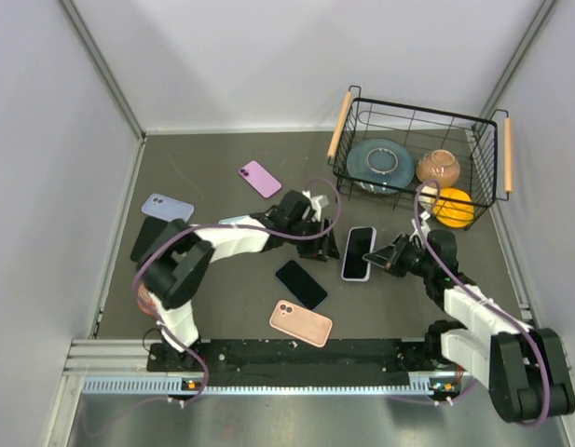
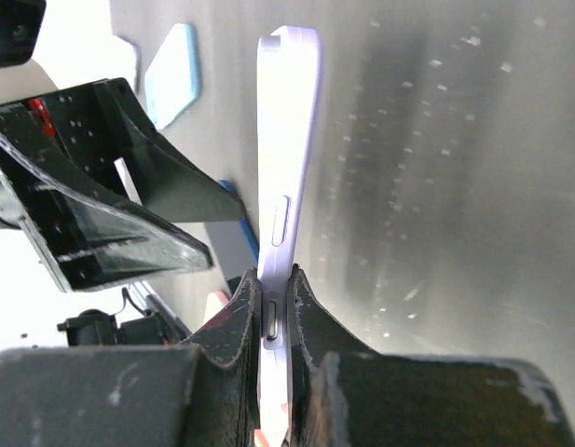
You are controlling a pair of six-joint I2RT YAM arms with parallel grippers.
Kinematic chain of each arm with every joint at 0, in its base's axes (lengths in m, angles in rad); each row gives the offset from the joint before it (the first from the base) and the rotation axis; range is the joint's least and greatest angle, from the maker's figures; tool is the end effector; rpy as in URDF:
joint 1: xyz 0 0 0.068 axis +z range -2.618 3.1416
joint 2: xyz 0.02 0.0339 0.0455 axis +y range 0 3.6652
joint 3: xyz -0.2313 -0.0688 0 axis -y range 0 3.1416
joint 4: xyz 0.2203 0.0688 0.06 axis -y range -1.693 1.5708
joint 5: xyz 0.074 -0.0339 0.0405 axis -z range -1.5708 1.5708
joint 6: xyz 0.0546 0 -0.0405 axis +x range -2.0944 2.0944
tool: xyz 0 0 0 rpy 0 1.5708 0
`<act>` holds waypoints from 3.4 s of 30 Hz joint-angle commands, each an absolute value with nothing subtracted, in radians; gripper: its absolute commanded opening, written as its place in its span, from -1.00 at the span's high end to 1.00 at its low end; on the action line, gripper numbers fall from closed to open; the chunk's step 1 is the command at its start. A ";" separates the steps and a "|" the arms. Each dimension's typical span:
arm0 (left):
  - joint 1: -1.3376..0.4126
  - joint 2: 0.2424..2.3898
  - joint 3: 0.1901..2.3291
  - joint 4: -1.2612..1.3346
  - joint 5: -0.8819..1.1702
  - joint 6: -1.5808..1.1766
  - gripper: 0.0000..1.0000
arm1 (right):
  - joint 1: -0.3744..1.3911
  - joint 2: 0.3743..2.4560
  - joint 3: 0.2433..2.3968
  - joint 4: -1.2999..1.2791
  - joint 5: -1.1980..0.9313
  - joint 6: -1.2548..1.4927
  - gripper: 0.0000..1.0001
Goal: Put the phone into the phone case
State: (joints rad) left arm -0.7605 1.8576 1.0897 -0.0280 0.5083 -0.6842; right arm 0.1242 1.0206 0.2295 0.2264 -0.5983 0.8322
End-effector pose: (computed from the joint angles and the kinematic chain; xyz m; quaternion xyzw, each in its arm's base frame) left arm 0.2503 -0.2748 0.1385 0.1291 0.8919 -0.4164 0.1205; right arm 0.1919 0.0550 0.1324 0.1570 0.8345 0.4412 0.2902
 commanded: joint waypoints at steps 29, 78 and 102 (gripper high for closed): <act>-0.718 1.551 0.851 0.558 0.862 -0.966 0.28 | 0.170 0.772 0.170 0.801 -0.994 1.150 1.00; -0.724 1.376 0.910 0.149 1.051 -0.600 1.00 | 0.170 0.673 0.325 0.397 -0.985 0.905 -0.46; -0.724 1.466 0.905 0.235 1.114 -0.678 1.00 | 0.210 0.764 0.348 0.629 -1.025 1.017 -0.12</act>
